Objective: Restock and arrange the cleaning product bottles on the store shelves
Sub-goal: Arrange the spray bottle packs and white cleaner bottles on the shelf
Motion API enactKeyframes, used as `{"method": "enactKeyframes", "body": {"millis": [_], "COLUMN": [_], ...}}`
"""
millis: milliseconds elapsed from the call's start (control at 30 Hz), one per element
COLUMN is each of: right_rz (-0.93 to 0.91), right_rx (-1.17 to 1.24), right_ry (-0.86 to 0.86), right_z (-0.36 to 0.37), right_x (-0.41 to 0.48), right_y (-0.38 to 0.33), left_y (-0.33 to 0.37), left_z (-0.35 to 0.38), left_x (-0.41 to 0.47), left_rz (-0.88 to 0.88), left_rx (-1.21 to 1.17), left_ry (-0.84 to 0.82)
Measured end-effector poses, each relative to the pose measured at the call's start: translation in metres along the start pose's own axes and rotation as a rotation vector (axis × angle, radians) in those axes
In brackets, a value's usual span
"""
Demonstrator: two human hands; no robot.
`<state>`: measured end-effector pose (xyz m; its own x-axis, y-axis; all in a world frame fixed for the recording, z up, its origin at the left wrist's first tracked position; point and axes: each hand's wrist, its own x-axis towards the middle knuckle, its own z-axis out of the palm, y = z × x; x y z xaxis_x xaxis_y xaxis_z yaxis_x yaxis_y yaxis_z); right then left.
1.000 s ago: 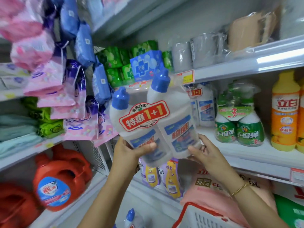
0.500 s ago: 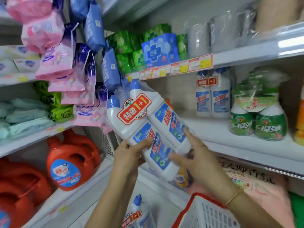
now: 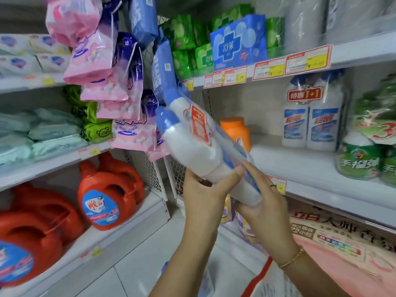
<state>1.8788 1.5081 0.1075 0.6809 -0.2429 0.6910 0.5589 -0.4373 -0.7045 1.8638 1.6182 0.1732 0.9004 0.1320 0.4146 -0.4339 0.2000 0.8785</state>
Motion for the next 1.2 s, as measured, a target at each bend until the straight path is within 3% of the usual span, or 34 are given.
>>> {"method": "enactKeyframes", "body": {"millis": [133, 267, 333, 467, 600, 733, 967, 1200], "right_rz": [0.191, 0.475, 0.591, 0.794, 0.962, 0.982, 0.869, 0.913], "right_rx": [0.454, 0.932, 1.056, 1.07, 1.123, 1.108, 1.094, 0.986], "right_ry": [-0.077, -0.212, -0.294, -0.369, -0.348, -0.382, -0.645, -0.696], "right_z": [-0.002, -0.007, -0.013, -0.028, -0.034, -0.039, -0.053, -0.066], "right_x": [0.009, 0.005, 0.001, -0.01, -0.013, -0.002, 0.012, 0.02], "right_y": [0.001, 0.02, 0.035, 0.058, 0.057, 0.039, -0.01, -0.036], "left_y": [0.0, 0.001, 0.002, 0.001, -0.001, 0.002, 0.018, 0.028], "left_z": [-0.014, -0.042, -0.058, -0.075, -0.079, -0.077, -0.087, -0.087], "left_x": [0.011, 0.028, 0.036, 0.037, 0.033, 0.031, 0.033, 0.025], "left_rz": [0.001, 0.044, 0.026, -0.303, -0.401, -0.44, -0.576, -0.674], "left_rx": [0.09, 0.268, 0.358, 0.274, 0.215, 0.096, -0.227, -0.257], "left_ry": [-0.212, -0.136, -0.157, -0.454, -0.538, -0.521, -0.447, -0.287]}}
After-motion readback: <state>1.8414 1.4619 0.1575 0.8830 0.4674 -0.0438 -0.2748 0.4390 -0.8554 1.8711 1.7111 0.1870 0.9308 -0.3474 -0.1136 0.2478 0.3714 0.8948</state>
